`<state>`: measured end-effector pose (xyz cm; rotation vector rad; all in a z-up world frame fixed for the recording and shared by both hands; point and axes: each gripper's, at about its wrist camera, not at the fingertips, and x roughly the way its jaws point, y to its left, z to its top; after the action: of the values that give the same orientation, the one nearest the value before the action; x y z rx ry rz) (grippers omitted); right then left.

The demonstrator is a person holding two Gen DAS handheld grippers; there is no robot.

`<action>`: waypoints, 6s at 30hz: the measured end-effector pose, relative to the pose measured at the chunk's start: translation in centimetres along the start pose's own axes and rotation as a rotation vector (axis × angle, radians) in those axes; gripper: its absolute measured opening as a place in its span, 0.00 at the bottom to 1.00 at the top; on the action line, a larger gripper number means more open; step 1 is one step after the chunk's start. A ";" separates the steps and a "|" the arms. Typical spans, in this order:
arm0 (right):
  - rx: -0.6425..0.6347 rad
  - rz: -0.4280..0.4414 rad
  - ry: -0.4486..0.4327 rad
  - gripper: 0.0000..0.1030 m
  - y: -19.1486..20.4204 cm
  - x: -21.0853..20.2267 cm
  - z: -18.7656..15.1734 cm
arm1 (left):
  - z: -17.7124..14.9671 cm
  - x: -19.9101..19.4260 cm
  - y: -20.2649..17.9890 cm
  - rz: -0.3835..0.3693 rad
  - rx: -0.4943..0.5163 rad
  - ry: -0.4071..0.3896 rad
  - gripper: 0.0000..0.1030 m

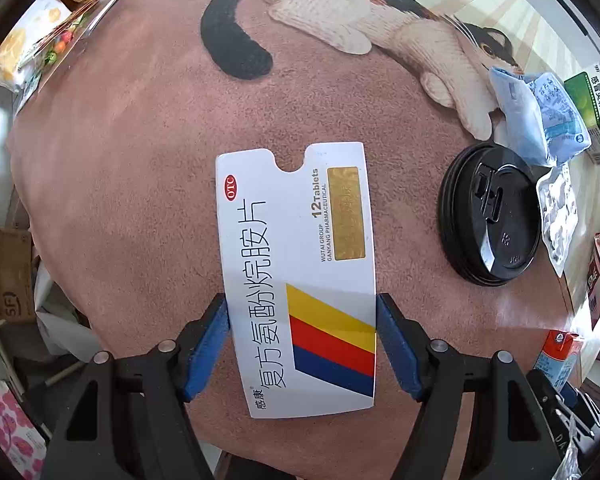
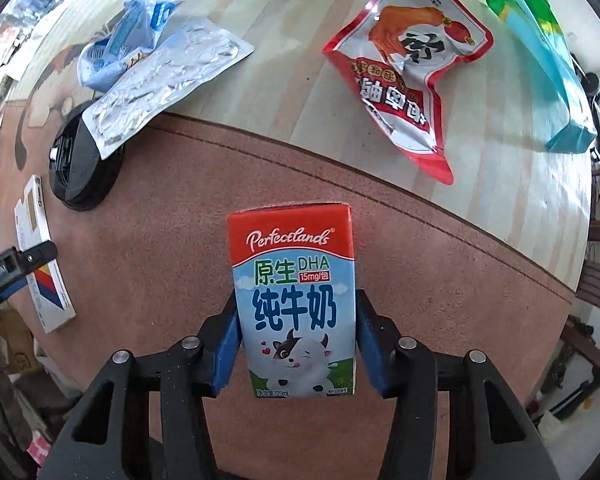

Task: Collect trash
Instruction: 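Carry the medicine box and milk carton to the bin and release both, then grasp the red snack wrapper with left tool while right grasps blue-green rice bag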

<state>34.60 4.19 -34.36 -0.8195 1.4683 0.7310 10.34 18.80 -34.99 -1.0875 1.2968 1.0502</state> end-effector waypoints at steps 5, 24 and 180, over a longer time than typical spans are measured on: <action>-0.027 -0.027 -0.020 0.50 1.7 0.2 -0.3 | -0.2 -0.4 -1.6 0.031 0.027 -0.017 0.68; -0.188 0.133 -0.283 0.49 3.8 -9.2 -10.9 | -14.7 -11.8 2.5 -0.057 0.060 -0.257 0.68; 0.157 0.164 -0.273 0.32 -21.9 -12.0 11.5 | -0.8 -10.1 -31.3 -0.169 0.558 -0.181 0.41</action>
<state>59.27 2.58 -22.47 -0.4631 1.3357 0.8057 40.80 12.31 -24.39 -0.6470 1.2246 0.5890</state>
